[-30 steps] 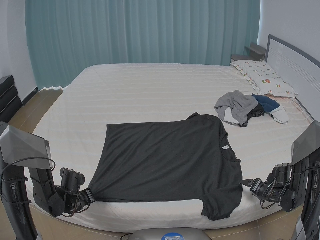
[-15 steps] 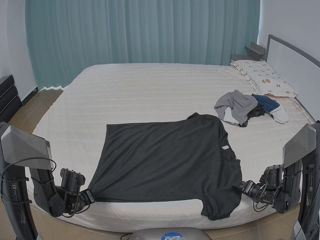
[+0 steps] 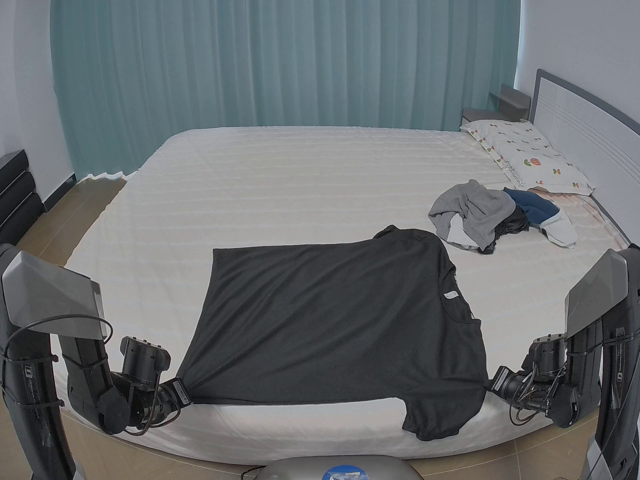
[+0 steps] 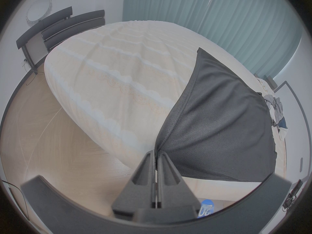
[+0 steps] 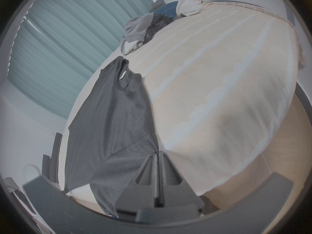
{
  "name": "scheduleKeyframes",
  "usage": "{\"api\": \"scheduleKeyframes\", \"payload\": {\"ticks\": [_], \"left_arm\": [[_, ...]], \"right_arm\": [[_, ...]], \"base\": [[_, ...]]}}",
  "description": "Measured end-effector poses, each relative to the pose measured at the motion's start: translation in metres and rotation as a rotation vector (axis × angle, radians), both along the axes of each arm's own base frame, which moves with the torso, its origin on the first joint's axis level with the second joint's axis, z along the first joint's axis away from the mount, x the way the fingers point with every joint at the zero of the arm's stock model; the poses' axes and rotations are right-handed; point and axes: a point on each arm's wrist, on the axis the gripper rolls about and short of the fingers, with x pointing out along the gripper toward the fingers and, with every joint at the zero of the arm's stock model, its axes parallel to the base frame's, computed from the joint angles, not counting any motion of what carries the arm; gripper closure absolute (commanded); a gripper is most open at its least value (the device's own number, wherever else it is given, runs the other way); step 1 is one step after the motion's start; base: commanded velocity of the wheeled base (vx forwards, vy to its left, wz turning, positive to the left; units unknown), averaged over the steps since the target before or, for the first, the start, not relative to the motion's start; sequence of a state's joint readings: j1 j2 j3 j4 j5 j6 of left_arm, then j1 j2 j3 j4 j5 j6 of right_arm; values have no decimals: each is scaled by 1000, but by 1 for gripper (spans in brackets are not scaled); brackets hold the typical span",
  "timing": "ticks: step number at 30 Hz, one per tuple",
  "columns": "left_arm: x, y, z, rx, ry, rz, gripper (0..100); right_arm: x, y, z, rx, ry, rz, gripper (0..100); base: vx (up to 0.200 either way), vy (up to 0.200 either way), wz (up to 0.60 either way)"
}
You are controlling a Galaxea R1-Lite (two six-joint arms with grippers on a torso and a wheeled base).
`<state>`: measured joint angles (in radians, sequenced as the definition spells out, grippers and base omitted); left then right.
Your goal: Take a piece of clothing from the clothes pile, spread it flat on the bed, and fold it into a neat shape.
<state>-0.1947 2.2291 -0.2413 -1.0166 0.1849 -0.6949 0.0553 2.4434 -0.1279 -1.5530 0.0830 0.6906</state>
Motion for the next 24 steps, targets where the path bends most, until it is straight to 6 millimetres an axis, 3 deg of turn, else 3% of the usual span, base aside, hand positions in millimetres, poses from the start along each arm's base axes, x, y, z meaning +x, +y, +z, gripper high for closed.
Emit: {"api": "scheduleKeyframes", "payload": {"ticks": [12, 20, 21, 24], "left_arm": [[-4, -1, 0, 4, 13, -9, 100], [3, -1, 1, -27, -23, -11, 100], [3, -1, 0, -30, -25, -12, 100], [5, -1, -2, -33, -26, -12, 100]], "right_arm": [[-10, -16, 13, 44, -8, 23, 100], [-2, -14, 8, 59, -20, 51, 100], [0, -14, 7, 59, -27, 53, 0], [7, -13, 5, 59, -48, 55, 0]], "base": [[0, 0, 0], [0, 0, 0], [0, 0, 0], [0, 0, 0]]}}
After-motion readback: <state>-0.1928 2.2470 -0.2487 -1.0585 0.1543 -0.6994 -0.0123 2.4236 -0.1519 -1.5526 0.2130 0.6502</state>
